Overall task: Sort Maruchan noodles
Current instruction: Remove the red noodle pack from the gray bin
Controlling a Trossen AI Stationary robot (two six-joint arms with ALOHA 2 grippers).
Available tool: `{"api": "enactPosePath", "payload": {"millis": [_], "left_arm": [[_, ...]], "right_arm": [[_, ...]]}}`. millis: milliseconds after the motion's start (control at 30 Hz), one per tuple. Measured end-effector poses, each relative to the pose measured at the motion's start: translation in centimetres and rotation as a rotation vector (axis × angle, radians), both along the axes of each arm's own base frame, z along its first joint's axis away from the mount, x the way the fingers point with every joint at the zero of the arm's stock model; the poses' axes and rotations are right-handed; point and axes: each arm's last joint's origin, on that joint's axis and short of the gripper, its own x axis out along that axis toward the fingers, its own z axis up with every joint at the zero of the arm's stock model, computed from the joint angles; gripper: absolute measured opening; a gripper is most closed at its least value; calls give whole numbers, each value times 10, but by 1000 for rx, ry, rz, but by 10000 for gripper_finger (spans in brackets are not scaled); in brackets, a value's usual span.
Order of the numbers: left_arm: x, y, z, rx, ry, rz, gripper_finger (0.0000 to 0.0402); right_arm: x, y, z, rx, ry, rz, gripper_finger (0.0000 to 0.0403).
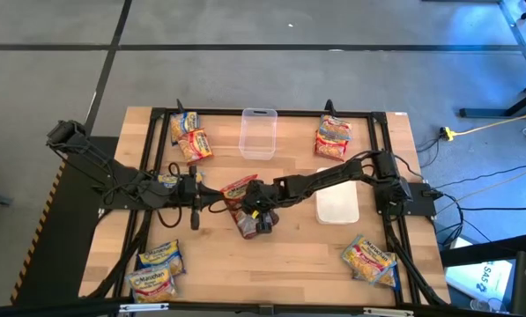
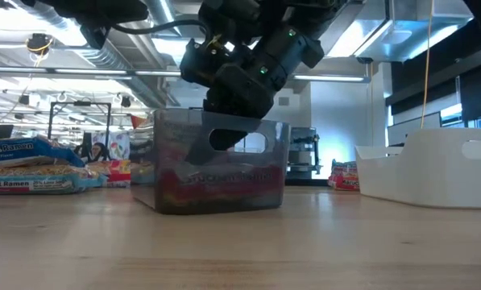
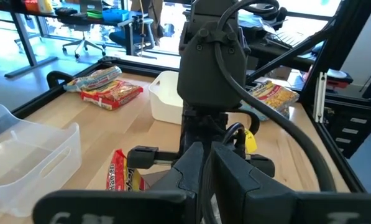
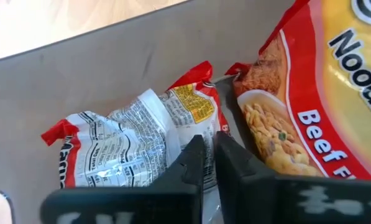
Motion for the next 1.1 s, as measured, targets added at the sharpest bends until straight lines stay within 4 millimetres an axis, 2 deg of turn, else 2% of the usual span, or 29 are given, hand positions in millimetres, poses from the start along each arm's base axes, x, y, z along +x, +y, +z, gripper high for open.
{"api": "enactPosePath", "payload": {"millis": [200,300,500,633,733,933,1100], "left_arm": [[0,0,0,0,0,0,27],[0,0,0,0,0,0,27],[0,0,0,0,0,0,27],[0,0,0,0,0,0,27],[0,0,0,0,0,0,27],[4,-2,-5,-15,16,-4,27],[18,-3,-15,-20,48,-10,27]], "right_arm": [[-1,1,10,-16,-35,35,1],[-3,0,23,-52,-70,26,0],[-9,-4,51,-249,-133,-18,0],[-14,-4,67,-225,-151,-12,0],[-24,-5,78,-189,-103,-45,0],[-57,-6,110,-115,29,-145,5],[-73,1,117,-99,109,-164,60]]}}
